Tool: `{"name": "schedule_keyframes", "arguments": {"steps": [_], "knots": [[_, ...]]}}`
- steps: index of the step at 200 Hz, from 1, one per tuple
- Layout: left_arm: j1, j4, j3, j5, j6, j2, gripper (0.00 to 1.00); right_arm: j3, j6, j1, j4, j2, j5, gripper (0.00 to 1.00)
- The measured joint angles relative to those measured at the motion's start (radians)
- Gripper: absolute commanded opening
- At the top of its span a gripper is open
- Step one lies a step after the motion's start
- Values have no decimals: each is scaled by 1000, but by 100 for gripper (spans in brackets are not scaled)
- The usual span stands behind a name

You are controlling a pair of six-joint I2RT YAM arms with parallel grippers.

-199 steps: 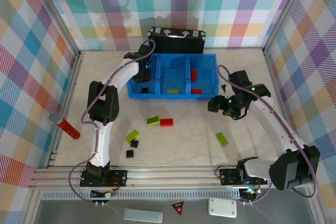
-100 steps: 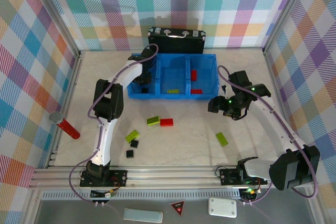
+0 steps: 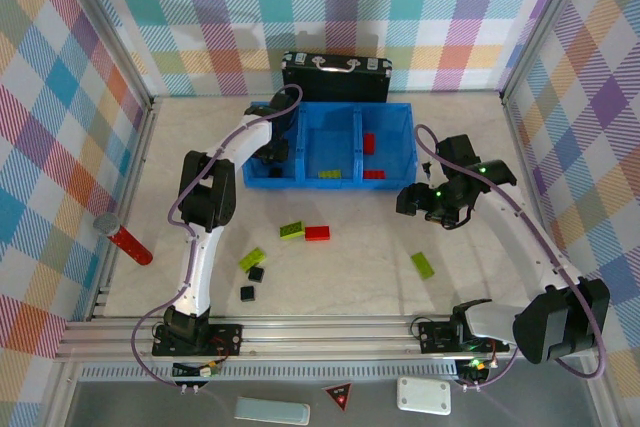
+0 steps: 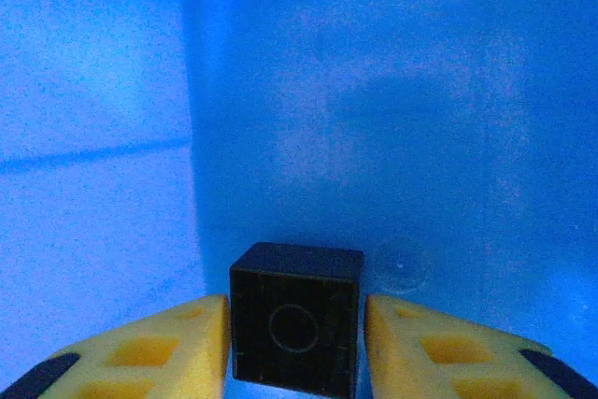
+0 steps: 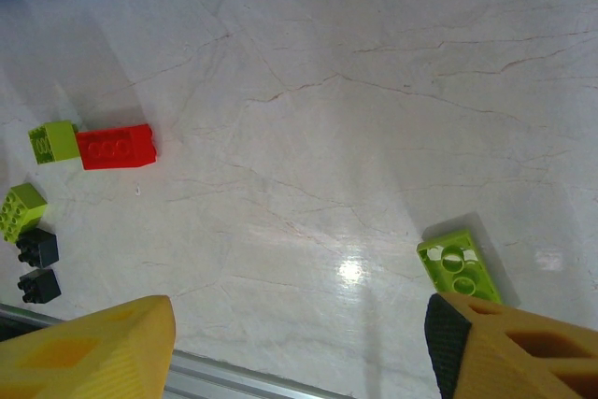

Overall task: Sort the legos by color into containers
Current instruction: Place the lego in the container, then pick up the lego from the center of the table.

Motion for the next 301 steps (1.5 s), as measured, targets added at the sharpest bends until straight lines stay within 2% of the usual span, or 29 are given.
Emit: {"name": "schedule_keyframes", "arguments": {"steps": [65, 158, 232, 263, 301], "knots": [[-2, -13, 0, 4, 0, -19, 43, 0, 0, 0, 1, -3, -10, 72], [-2, -27, -93, 58, 0, -259, 43, 0, 6, 35, 10, -4, -39, 71], [0, -21, -378, 162, -34, -481, 45, 43, 53, 143, 50, 90, -41, 70], [0, 17, -545, 248, -93, -600, 51, 69, 65, 185, 64, 140, -41, 70], [0, 90, -710, 367, -187, -705, 67, 104, 76, 216, 72, 180, -34, 70]]}}
